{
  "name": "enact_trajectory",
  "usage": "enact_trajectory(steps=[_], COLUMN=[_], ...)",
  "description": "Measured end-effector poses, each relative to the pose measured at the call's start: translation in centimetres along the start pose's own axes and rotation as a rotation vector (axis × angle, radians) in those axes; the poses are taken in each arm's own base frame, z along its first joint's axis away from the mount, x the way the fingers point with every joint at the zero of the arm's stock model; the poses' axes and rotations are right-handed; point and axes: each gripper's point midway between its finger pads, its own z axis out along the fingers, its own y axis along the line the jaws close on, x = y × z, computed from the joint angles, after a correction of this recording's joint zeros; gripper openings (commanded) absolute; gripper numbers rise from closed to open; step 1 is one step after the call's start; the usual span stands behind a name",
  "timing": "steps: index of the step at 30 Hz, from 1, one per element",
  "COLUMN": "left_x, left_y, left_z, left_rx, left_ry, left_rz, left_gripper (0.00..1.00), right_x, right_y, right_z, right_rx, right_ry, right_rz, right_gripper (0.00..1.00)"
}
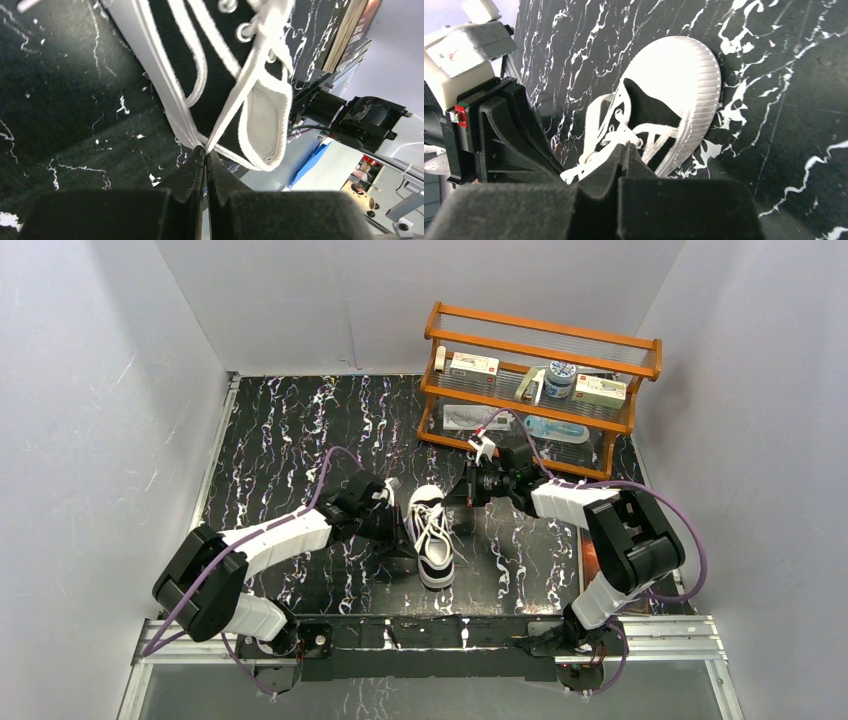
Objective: Tie the shoes
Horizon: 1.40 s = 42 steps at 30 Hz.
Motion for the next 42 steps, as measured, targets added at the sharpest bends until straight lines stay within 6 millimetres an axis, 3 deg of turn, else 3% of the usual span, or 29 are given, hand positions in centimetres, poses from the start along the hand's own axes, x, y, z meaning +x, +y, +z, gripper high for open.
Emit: enact_trajectory(steps=[14, 20, 24, 25, 28, 33, 37, 42], left_x=[2.0, 4.2, 4.7, 4.7, 4.3, 2.7, 2.6, 2.9], left_y=[2.4, 4.2, 4.5, 4.4, 3.7, 1.9, 1.9, 1.9], left_z=[0.1, -0.8, -1.0, -1.0, -0.9, -0.6, -0.4, -0.4], left_rx=[-0.08, -0.119, -0.124, -0.117, -0.085, -0.049, -0.048, -0.042], left_ry=[0.039, 0.065, 0.074, 0.076, 0.067, 0.063, 0.073, 0.083], left_rz=[-0.142, -0.184, -0.192, -0.19, -0.167, -0.104, -0.086, -0.08], left_gripper=[0.0, 0.0, 0.0, 0.0, 0.0, 0.0, 0.0, 0.0], right_x=[-0.1, -0.6, -0.9, -1.0, -0.9, -0.5, -0.5, 1.2], right_y=[-3.1, -5.9, -6.4, -6.2, -4.8, 0.0, 3.3, 3.7], right_z=[-1.5, -2.4, -2.6, -2.6, -2.3, -2.6, -2.4, -1.4], right_rx=[0.23, 0.372, 0.393, 0.385, 0.305, 0.124, -0.003, -0.062], right_ry=[-0.039, -0.079, -0.091, -0.087, -0.058, 0.018, 0.052, 0.13], right_rz=[0.053, 0.055, 0.05, 0.042, -0.004, -0.065, -0.045, 0.069], right_gripper=[0.0, 0.0, 0.0, 0.0, 0.39, 0.67, 0.71, 0.68])
